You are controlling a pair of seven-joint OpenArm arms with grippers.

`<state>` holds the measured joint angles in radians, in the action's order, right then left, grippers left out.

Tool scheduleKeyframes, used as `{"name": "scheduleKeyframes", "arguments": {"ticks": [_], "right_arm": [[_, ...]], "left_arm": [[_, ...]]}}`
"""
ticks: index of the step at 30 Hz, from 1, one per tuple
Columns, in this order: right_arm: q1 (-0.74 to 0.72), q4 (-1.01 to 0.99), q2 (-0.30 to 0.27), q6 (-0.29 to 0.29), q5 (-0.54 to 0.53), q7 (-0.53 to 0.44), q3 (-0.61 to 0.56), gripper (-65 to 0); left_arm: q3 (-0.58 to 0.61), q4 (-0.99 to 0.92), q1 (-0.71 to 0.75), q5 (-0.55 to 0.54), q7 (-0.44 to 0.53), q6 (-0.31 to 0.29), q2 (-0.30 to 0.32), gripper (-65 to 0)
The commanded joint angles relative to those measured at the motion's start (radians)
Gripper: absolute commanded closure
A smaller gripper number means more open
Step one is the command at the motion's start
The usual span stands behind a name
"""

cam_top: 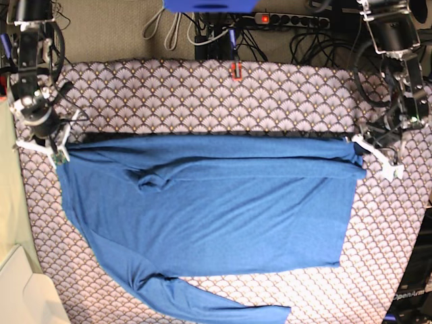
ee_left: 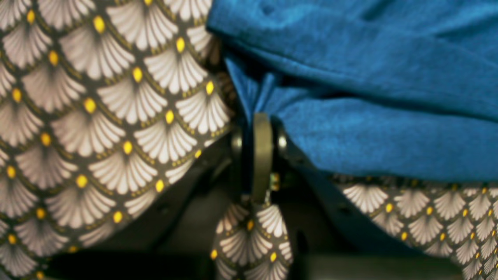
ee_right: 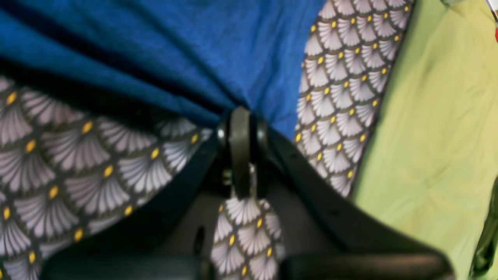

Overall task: Fold the T-shirt properly
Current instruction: 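Pull the collar edge away from the hem with both grippers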

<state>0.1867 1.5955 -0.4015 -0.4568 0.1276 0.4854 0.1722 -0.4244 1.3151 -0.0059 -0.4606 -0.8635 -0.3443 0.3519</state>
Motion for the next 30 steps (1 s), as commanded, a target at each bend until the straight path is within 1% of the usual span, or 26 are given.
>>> {"name": "scheduleKeyframes", "arguments": {"ticks": [1, 7, 8, 10, 12, 14, 16, 17, 20, 25, 27, 30], "right_arm": [[0.0, 0.022, -0.02, 0.003, 0.004, -0.012, 0.016, 0.0], [0.053, 0.033, -0.02, 0.0, 0.002, -0.015, 0.036, 0.0], [0.066, 0.033, -0.02, -0.015, 0.002, -0.015, 0.037, 0.0], [0.079, 0.033, -0.02, -0.067, 0.002, -0.017, 0.043, 0.0], [0.087, 0.033, -0.012, -0.125, 0.002, -0.015, 0.085, 0.0], [0.089, 0.033, 0.013, -0.173, 0.002, -0.015, 0.135, 0.0], [0.098, 0.033, 0.022, -0.23, 0.002, -0.015, 0.185, 0.0], [0.102, 0.033, 0.025, -0.241, 0.002, -0.015, 0.197, 0.0], [0.109, 0.033, 0.04, -0.241, 0.002, -0.015, 0.226, 0.0], [0.173, 0.068, 0.042, -0.241, 0.002, -0.018, 0.238, 0.0], [0.198, 0.099, 0.045, -0.241, 0.002, -0.018, 0.238, 0.0], [0.213, 0.141, 0.074, -0.241, 0.002, -0.018, 0.24, 0.0]], "left_arm": [[-0.008, 0.028, 0.004, -0.008, 0.014, -0.003, 0.02, -0.6], [-0.009, 0.103, 0.057, -0.004, 0.014, -0.003, 0.02, -0.6], [-0.009, 0.116, 0.068, -0.004, 0.014, -0.003, 0.02, -0.6], [-0.009, 0.136, 0.09, -0.004, 0.014, -0.003, 0.02, -0.6], [-0.009, 0.156, 0.108, -0.002, 0.013, -0.003, 0.02, -0.6], [-0.009, 0.174, 0.132, -0.002, 0.013, -0.003, 0.022, -0.6], [-0.009, 0.189, 0.149, -0.002, 0.013, -0.003, 0.022, -0.6], [-0.009, 0.197, 0.159, -0.002, 0.013, -0.003, 0.022, -0.6], [-0.009, 0.218, 0.182, -0.002, 0.013, -0.003, 0.022, -0.6], [-0.009, 0.275, 0.235, -0.002, 0.013, -0.003, 0.022, -0.6], [-0.009, 0.289, 0.252, -0.007, 0.013, -0.003, 0.04, -0.6], [-0.009, 0.311, 0.286, -0.01, 0.013, -0.003, 0.049, -0.6]]}}
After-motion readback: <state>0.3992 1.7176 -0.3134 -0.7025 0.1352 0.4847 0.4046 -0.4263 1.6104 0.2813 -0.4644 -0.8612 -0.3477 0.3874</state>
